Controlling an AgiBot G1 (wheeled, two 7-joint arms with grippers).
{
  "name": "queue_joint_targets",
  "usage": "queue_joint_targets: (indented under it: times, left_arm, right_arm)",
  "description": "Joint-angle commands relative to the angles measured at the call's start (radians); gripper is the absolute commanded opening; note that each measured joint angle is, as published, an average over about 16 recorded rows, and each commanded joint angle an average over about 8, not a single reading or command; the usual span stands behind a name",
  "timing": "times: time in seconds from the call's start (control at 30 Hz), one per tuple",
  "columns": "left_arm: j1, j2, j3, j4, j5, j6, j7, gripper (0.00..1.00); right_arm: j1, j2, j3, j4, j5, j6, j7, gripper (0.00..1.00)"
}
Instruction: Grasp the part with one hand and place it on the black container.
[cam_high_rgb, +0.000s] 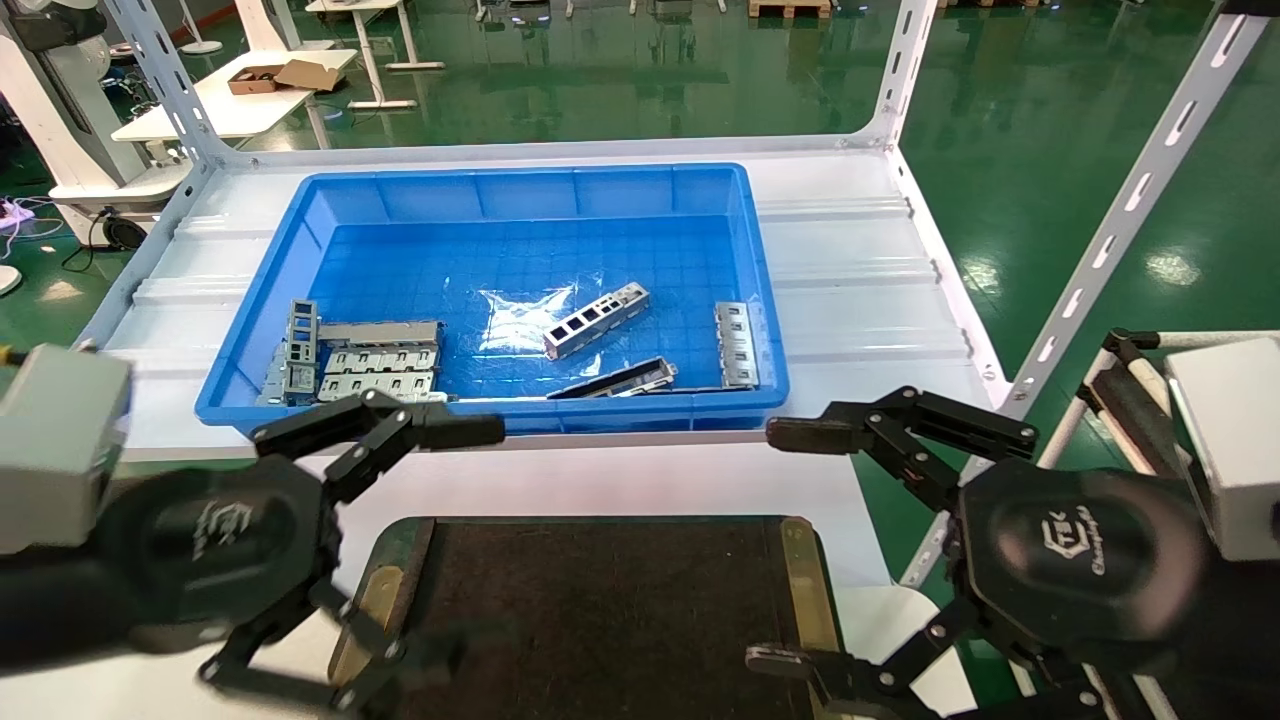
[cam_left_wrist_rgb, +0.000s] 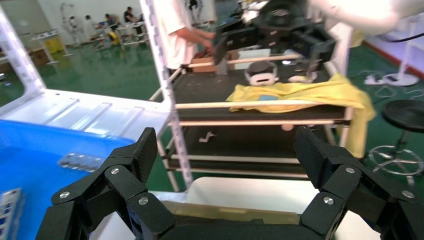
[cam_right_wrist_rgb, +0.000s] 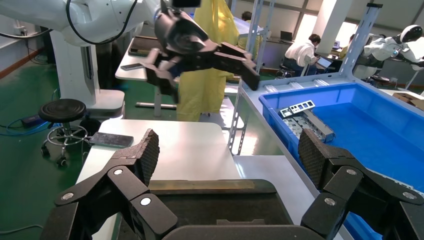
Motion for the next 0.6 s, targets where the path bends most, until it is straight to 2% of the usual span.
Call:
queue_joint_targets:
  times: [0.03,0.33,0.6]
  left_arm:
    - [-0.005,0.005,0.003,-0.002,0.015,-0.018,0.0,1.0]
    - [-0.104,0.119,0.069,0.059,0.167,-0.147,-0.024,1.0]
    - [-0.228,0.272,0.143,0.232,0.324,-0.267,-0.011,1.0]
  right_arm:
    - [0.0,0.0,0.0,0.0,0.0,0.0,0.0,1.0]
    - [0.0,0.0,-0.001,0.0,0.001,0.0,0.0,1.0]
    - [0.0,0.001,-0.002,0.0,0.001,0.0,-0.001,1.0]
